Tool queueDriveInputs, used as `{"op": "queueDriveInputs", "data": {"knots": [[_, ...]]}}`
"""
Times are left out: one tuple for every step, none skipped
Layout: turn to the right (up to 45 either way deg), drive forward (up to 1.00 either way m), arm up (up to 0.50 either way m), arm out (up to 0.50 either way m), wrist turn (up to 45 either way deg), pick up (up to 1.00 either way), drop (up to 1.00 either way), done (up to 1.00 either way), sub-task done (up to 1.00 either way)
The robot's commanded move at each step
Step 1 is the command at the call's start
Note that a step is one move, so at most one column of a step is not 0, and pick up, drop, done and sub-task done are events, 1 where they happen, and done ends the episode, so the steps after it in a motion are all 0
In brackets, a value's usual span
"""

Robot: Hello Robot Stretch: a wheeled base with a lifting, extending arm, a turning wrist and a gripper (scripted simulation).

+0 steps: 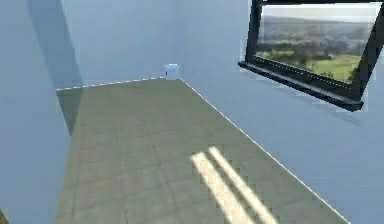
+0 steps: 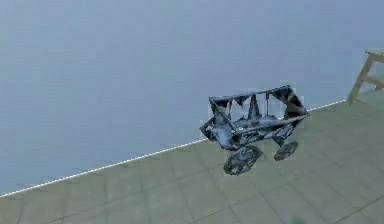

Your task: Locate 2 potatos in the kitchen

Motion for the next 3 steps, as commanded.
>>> {"op": "queueDriveInputs", "data": {"knots": [[-45.0,0.00,0.00,0.00,0.0,0.00,0.00,0.00,0.00],[-27.0,0.00,0.00,0.00,0.0,0.00,0.00,0.00,0.00],[0.0,0.75,0.00,0.00,0.0,0.00,0.00,0.00,0.00]]}}
